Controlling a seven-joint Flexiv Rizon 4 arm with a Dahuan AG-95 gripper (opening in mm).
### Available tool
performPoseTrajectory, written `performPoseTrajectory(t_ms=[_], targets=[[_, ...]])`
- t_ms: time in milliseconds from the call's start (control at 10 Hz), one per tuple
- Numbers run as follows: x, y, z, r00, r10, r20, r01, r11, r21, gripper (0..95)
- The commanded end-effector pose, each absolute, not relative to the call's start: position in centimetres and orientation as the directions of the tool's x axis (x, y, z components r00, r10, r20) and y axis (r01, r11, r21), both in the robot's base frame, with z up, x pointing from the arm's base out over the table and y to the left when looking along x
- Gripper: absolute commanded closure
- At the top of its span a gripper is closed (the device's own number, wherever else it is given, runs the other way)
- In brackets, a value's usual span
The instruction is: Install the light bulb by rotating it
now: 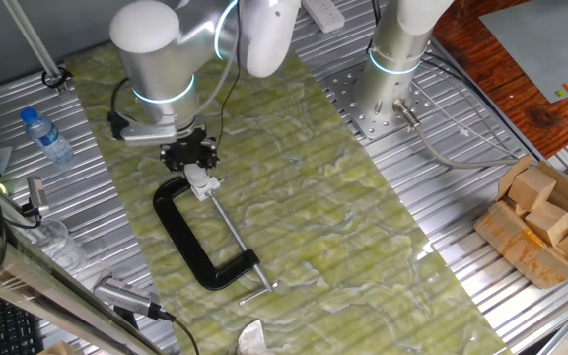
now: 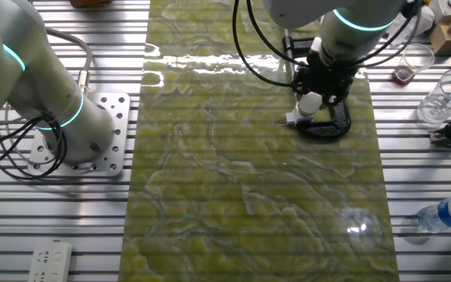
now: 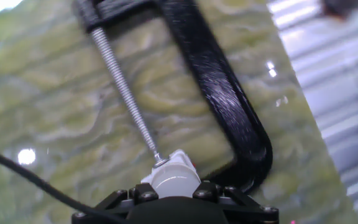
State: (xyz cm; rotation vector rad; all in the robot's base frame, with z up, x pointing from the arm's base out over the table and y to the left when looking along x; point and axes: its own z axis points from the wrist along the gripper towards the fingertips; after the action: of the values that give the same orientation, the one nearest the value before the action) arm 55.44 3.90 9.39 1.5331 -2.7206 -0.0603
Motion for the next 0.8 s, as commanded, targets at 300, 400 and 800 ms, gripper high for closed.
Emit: performPoseTrajectory(t_ms=[300,400,800], targets=[[55.34,3.72,9.44,-0.877,-0.48,0.036,-0.476,0.875,0.089,95.0],[55.34,3.72,9.44,-0.91,-0.412,0.041,-0.408,0.909,0.088,95.0],[55.34,3.72,9.44,-0.962,-0.266,0.055,-0.262,0.962,0.073,95.0]])
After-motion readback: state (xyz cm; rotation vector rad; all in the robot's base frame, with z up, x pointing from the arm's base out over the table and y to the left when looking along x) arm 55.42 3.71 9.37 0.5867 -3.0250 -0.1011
